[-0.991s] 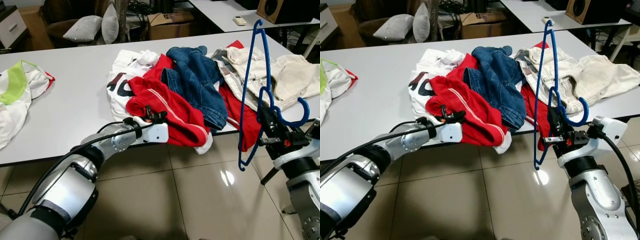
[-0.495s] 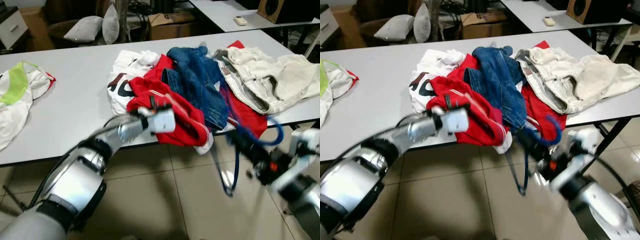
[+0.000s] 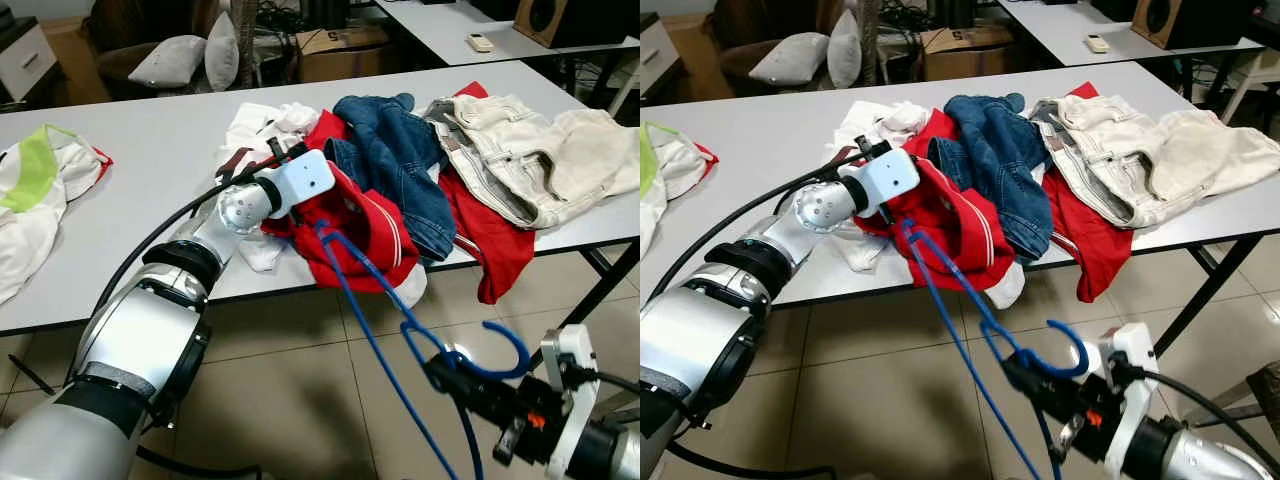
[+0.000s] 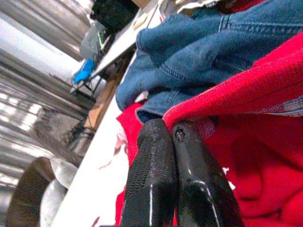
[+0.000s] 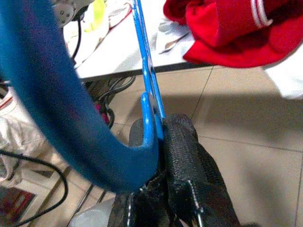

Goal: Hang hanger

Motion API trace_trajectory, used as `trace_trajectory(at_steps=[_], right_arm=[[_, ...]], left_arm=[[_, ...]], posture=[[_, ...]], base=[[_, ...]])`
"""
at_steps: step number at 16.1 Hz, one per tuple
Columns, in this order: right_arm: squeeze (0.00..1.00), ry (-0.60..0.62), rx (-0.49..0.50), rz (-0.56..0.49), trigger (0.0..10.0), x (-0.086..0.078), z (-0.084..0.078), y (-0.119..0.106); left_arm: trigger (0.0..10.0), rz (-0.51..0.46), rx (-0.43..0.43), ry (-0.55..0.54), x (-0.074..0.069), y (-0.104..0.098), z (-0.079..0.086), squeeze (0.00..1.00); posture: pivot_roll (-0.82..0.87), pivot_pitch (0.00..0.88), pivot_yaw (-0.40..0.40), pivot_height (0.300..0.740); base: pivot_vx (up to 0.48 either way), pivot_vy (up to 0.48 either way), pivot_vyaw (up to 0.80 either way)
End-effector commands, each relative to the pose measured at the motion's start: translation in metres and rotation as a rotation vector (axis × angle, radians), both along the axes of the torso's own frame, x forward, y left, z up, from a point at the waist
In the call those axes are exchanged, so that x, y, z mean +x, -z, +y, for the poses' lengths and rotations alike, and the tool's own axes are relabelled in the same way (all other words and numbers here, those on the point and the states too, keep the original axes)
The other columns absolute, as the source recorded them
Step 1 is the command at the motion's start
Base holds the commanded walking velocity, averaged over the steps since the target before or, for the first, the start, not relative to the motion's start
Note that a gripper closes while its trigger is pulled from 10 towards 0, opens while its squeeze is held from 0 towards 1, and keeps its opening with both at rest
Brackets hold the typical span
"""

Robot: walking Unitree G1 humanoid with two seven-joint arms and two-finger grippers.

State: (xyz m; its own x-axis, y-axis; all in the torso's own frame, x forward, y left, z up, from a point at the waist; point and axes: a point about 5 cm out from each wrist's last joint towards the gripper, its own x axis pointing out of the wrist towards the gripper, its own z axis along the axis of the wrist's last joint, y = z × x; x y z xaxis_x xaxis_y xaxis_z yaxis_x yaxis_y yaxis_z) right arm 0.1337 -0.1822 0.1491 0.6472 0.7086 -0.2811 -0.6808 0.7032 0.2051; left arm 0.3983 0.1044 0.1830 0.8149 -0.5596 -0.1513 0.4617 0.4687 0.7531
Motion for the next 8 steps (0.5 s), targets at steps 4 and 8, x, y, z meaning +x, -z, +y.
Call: trace_trajectory(at_steps=[4, 8], right_arm=[[0.0, 0.118, -0.059, 0.107, 10.0, 0.011, -0.004, 0.02], [0.0, 0.29, -0.001, 0.127, 10.0, 0.039, -0.003, 0.028]], left_arm=[[0.0, 0.003, 0.0, 0.018, 0.001, -0.006, 0.005, 0.0], [0.0, -0.032, 0.105, 0.1, -0.004, -0.002, 0.004, 0.0]], posture=[[-0.24, 0.0, 0.079, 0.74], [-0.24, 0.0, 0.074, 0.74]], base=[[0.0, 0.0, 0.0], [0.0, 0.0, 0.0]])
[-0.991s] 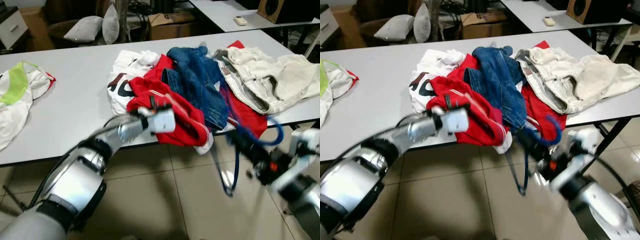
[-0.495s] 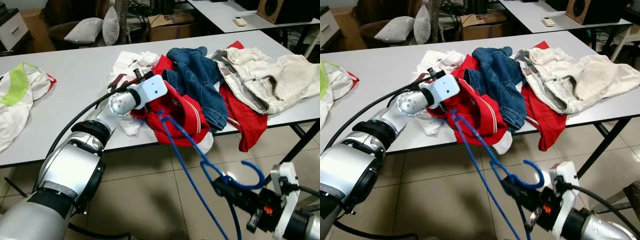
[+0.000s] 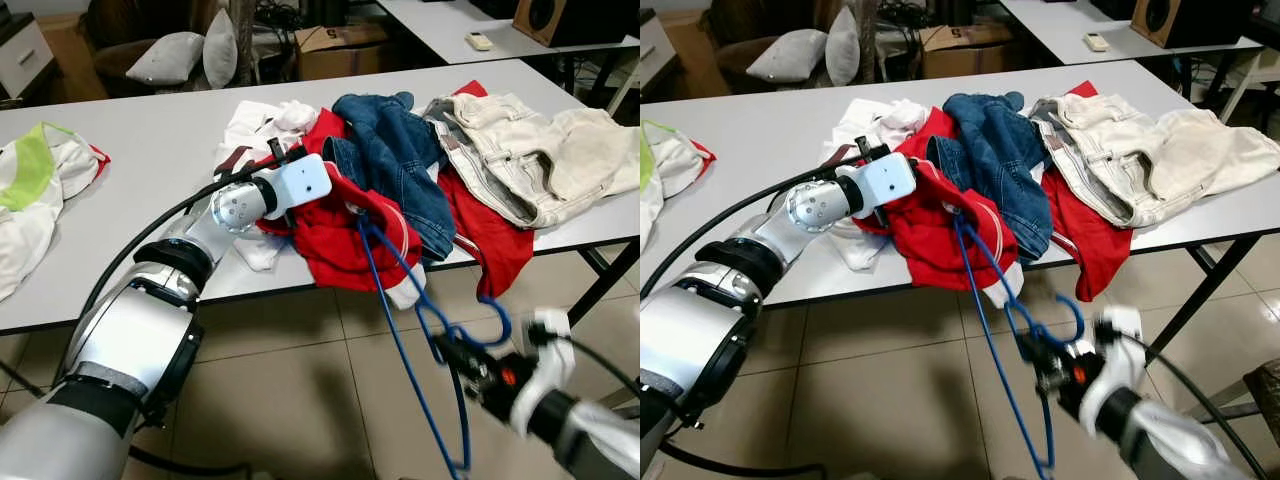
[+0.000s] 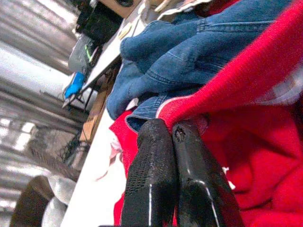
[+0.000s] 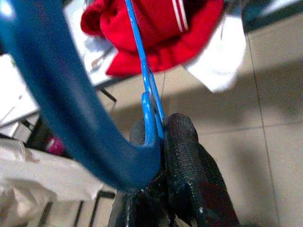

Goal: Hang hanger

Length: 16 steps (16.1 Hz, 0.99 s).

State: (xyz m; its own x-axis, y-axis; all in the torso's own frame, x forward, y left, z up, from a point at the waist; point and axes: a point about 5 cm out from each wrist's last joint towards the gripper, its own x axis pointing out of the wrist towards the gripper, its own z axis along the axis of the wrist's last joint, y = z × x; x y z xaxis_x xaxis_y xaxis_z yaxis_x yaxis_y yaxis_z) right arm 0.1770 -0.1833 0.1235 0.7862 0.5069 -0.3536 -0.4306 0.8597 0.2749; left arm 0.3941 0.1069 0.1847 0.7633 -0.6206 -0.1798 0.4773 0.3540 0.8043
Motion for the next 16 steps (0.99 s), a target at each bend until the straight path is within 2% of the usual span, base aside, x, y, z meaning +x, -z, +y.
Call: trace_trajectory(at_steps=[1, 4, 6, 9, 10, 12, 14, 16], right_arm=[[0.0, -0.004, 0.028, 0.011, 10.0, 0.003, 0.003, -0.001], [0.0, -0.069, 0.064, 0.012, 10.0, 0.012, 0.011, -0.005], [0.0, -0.089, 0.092, 0.053, 10.0, 0.013, 0.015, -0.004], [0.0, 0.017, 0.087, 0.137, 10.0, 0.016, 0.007, 0.005], [0.0, 0.103, 0.065, 0.139, 10.0, 0.021, -0.002, 0.007], [0.0, 0.246, 0.08, 0.084, 10.0, 0.04, -0.018, -0.003], [0.0, 0.351, 0.186, -0.006, 10.0, 0.076, -0.029, -0.028], [0.0, 0.38, 0.217, -0.067, 10.0, 0.117, -0.03, -0.051]], left_arm=[[0.0, -0.016, 0.039, 0.028, -0.001, 0.0, 0.001, 0.0], [0.0, -0.033, 0.061, 0.074, -0.004, -0.001, -0.005, 0.0], [0.0, -0.051, 0.055, 0.099, -0.005, -0.003, -0.012, 0.0], [0.0, -0.093, 0.051, 0.05, -0.001, -0.012, -0.005, 0.0], [0.0, -0.112, 0.056, 0.013, 0.003, -0.017, 0.003, 0.0], [0.0, -0.133, 0.065, -0.028, 0.006, -0.025, 0.014, 0.0], [0.0, -0.176, 0.065, -0.081, 0.01, -0.04, 0.029, 0.0], [0.0, -0.239, 0.064, -0.136, 0.015, -0.06, 0.04, 0.0]], posture=[[-0.24, 0.0, 0.07, 0.74], [-0.22, 0.0, 0.048, 0.74], [-0.21, 0.0, 0.039, 0.74], [-0.21, 0.0, 0.04, 0.74], [-0.22, 0.0, 0.044, 0.74], [-0.22, 0.0, 0.052, 0.74], [-0.23, 0.0, 0.058, 0.74], [-0.22, 0.0, 0.054, 0.74]], base=[[0.0, 0.0, 0.0], [0.0, 0.0, 0.0], [0.0, 0.0, 0.0], [0.0, 0.0, 0.0], [0.0, 0.0, 0.0], [0.0, 0.0, 0.0], [0.0, 0.0, 0.0], [0.0, 0.0, 0.0]])
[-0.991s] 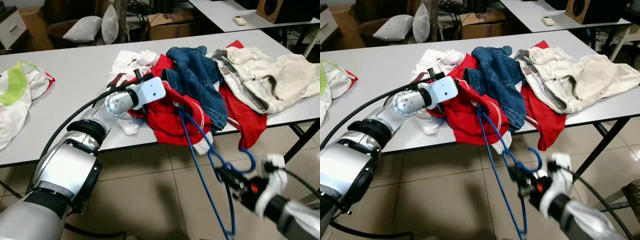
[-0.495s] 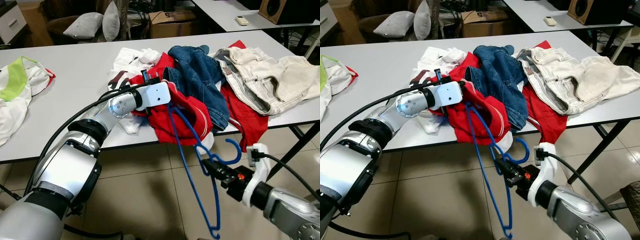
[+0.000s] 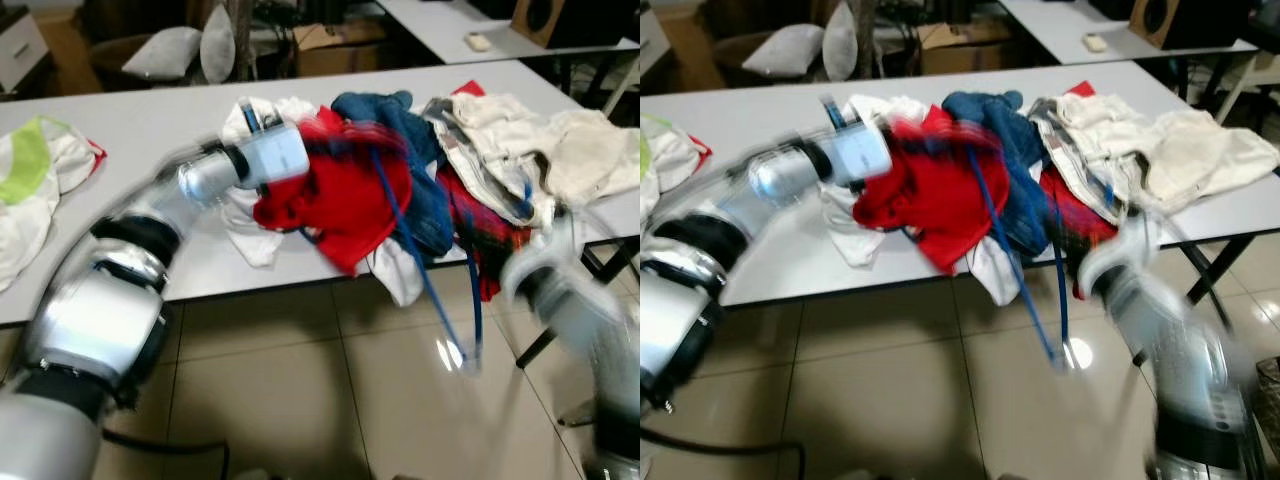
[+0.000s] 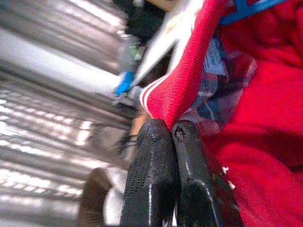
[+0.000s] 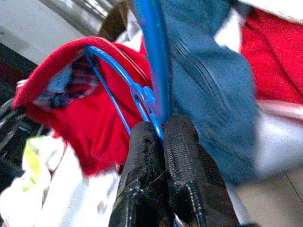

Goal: Hang hanger

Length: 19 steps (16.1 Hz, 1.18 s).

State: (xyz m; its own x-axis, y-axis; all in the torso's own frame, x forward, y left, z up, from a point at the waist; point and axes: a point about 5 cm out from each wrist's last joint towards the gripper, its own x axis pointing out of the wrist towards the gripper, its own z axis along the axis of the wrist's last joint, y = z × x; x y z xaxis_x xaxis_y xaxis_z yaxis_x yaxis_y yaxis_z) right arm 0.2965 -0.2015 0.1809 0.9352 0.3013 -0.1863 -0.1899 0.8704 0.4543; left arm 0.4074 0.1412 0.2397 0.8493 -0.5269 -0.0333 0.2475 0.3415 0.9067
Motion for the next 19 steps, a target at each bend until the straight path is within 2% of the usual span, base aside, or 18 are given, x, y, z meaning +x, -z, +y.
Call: trace_trajectory(at_steps=[1, 2, 4, 5, 6, 7, 10, 11, 12, 13, 16, 18, 19], right_arm=[[0.0, 0.031, -0.012, -0.059, 10.0, 0.014, -0.005, -0.016], [0.0, -0.004, -0.001, -0.158, 10.0, 0.024, 0.002, -0.042], [0.0, -0.007, 0.013, -0.285, 10.0, 0.029, 0.004, -0.069], [0.0, 0.003, 0.033, -0.323, 10.0, 0.029, 0.003, -0.074], [0.0, 0.005, 0.038, -0.329, 10.0, 0.029, 0.002, -0.075], [0.0, 0.025, 0.039, -0.257, 10.0, 0.024, 0.0, -0.056], [0.0, 0.052, 0.028, -0.015, 10.0, 0.007, 0.001, -0.006], [0.0, 0.045, 0.051, 0.036, 10.0, -0.003, 0.007, 0.008], [0.0, 0.027, 0.072, 0.056, 10.0, -0.008, 0.012, 0.013], [0.0, -0.016, 0.14, 0.12, 10.0, -0.019, 0.027, 0.027], [0.0, -0.027, 0.24, 0.165, 10.0, -0.022, 0.042, 0.035], [0.0, -0.003, 0.408, 0.168, 10.0, -0.012, 0.057, 0.037], [0.0, 0.009, 0.446, 0.166, 10.0, -0.007, 0.06, 0.037]], left_arm=[[0.0, -0.088, -0.031, -0.057, 0.004, -0.027, 0.012, 0.0], [0.0, -0.19, -0.079, -0.092, 0.005, -0.058, 0.02, 0.0], [0.0, -0.363, -0.148, -0.122, 0.0, -0.104, 0.03, 0.0], [0.0, -0.421, -0.182, -0.109, -0.004, -0.12, 0.032, 0.0], [0.0, -0.429, -0.191, -0.1, -0.005, -0.123, 0.032, 0.0], [0.0, -0.305, -0.201, -0.034, -0.003, -0.105, 0.022, 0.0], [0.0, -0.033, -0.266, 0.087, -0.003, -0.046, 0.002, 0.0], [0.0, 0.043, -0.306, 0.111, -0.006, -0.025, -0.006, 0.0], [0.0, 0.067, -0.306, 0.117, -0.007, -0.017, -0.009, 0.0], [0.0, 0.105, -0.327, 0.137, -0.011, -0.006, -0.019, 0.0], [0.0, 0.093, -0.348, 0.155, -0.012, -0.013, -0.025, 0.0], [0.0, 0.104, -0.325, 0.223, -0.019, -0.014, -0.032, 0.0], [0.0, 0.131, -0.294, 0.256, -0.025, -0.01, -0.034, 0.0]], posture=[[-0.21, 0.0, 0.041, 0.74], [-0.21, 0.0, 0.036, 0.74], [-0.2, 0.0, 0.023, 0.74], [-0.19, 0.0, 0.021, 0.74], [-0.19, 0.0, 0.021, 0.74], [-0.19, 0.0, 0.023, 0.74], [-0.19, 0.0, 0.041, 0.74], [-0.19, 0.0, 0.042, 0.74], [-0.19, 0.0, 0.042, 0.74], [-0.18, 0.0, 0.041, 0.74], [-0.16, 0.0, 0.04, 0.74], [-0.15, 0.0, 0.045, 0.74], [-0.14, 0.0, 0.049, 0.74]], base=[[0.0, 0.0, 0.0], [0.0, 0.0, 0.0], [0.0, 0.0, 0.0], [0.0, 0.0, 0.0], [0.0, 0.0, 0.0], [0.0, 0.0, 0.0], [0.0, 0.0, 0.0], [0.0, 0.0, 0.0], [0.0, 0.0, 0.0], [0.0, 0.0, 0.0], [0.0, 0.0, 0.0], [0.0, 0.0, 0.0], [0.0, 0.0, 0.0]])
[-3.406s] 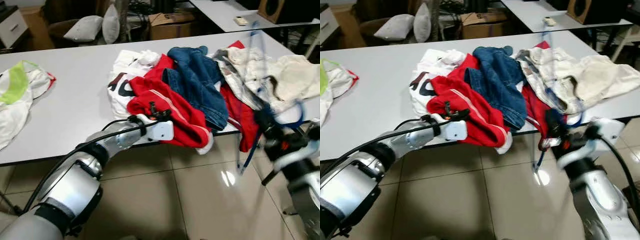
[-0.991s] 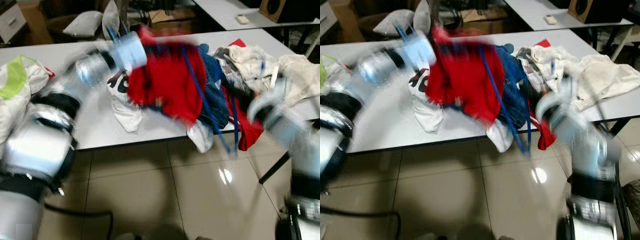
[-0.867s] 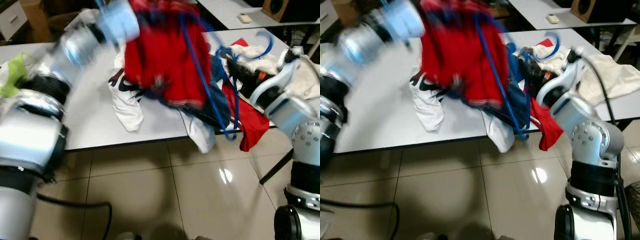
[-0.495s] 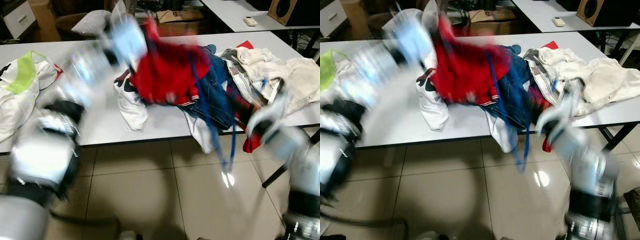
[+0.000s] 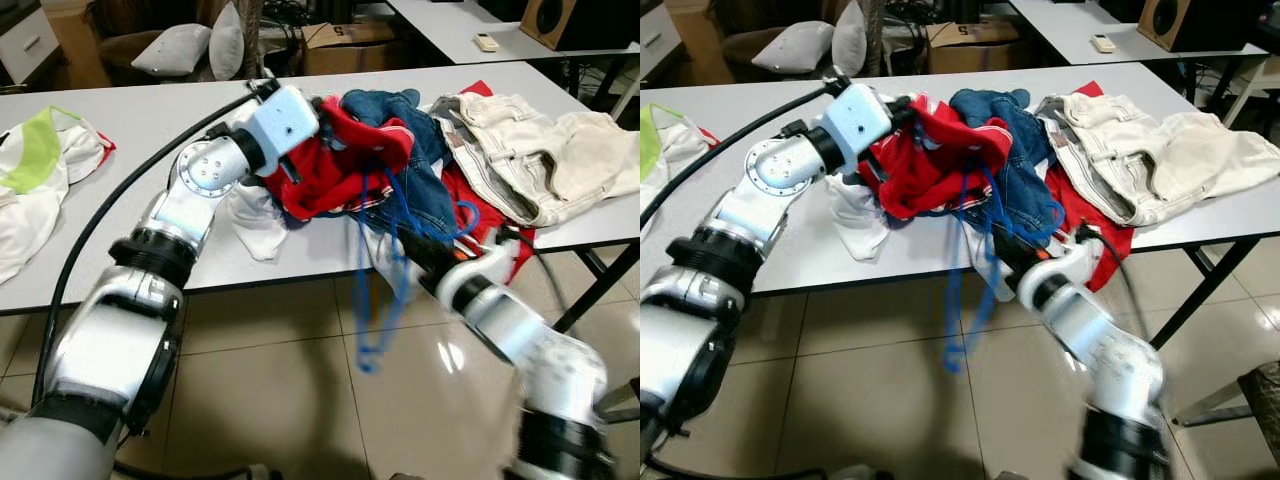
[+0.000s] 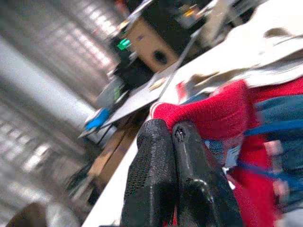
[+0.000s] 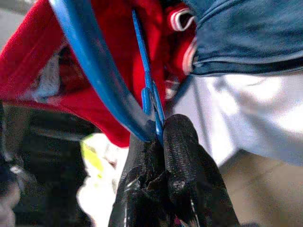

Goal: Hang hanger

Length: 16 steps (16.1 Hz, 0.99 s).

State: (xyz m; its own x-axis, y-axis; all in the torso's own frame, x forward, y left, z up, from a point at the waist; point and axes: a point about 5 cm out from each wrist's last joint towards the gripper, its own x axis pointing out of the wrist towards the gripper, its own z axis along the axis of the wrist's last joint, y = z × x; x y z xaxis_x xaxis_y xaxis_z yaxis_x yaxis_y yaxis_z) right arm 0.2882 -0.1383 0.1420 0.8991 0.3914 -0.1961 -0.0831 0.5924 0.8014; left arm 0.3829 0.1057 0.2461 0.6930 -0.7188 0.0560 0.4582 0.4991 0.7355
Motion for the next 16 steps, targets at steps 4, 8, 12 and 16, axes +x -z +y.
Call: trace_trajectory(at_steps=[4, 8, 12, 16], right_arm=[[0.0, 0.019, 0.118, -0.107, 10.0, 0.016, 0.002, -0.028], [0.0, 0.081, 0.123, -0.159, 10.0, 0.038, -0.007, -0.038], [0.0, 0.211, 0.182, -0.18, 10.0, 0.068, -0.006, -0.045], [0.0, 0.27, 0.24, -0.203, 10.0, 0.082, 0.002, -0.05]], left_arm=[[0.0, 0.017, 0.162, -0.02, -0.01, 0.015, 0.021, 0.0], [0.0, 0.166, 0.162, 0.08, -0.03, 0.029, 0.024, 0.0], [0.0, 0.563, 0.114, 0.384, -0.065, 0.049, 0.009, 0.0], [0.0, 0.73, -0.136, 0.554, -0.08, 0.031, -0.011, 0.0]], posture=[[-0.11, 0.0, 0.031, 0.74], [-0.1, 0.0, 0.015, 0.74], [-0.09, 0.0, 0.012, 0.74], [-0.08, 0.0, 0.002, 0.74]], base=[[0.0, 0.0, 0.0], [0.0, 0.0, 0.0], [0.0, 0.0, 0.0], [0.0, 0.0, 0.0]])
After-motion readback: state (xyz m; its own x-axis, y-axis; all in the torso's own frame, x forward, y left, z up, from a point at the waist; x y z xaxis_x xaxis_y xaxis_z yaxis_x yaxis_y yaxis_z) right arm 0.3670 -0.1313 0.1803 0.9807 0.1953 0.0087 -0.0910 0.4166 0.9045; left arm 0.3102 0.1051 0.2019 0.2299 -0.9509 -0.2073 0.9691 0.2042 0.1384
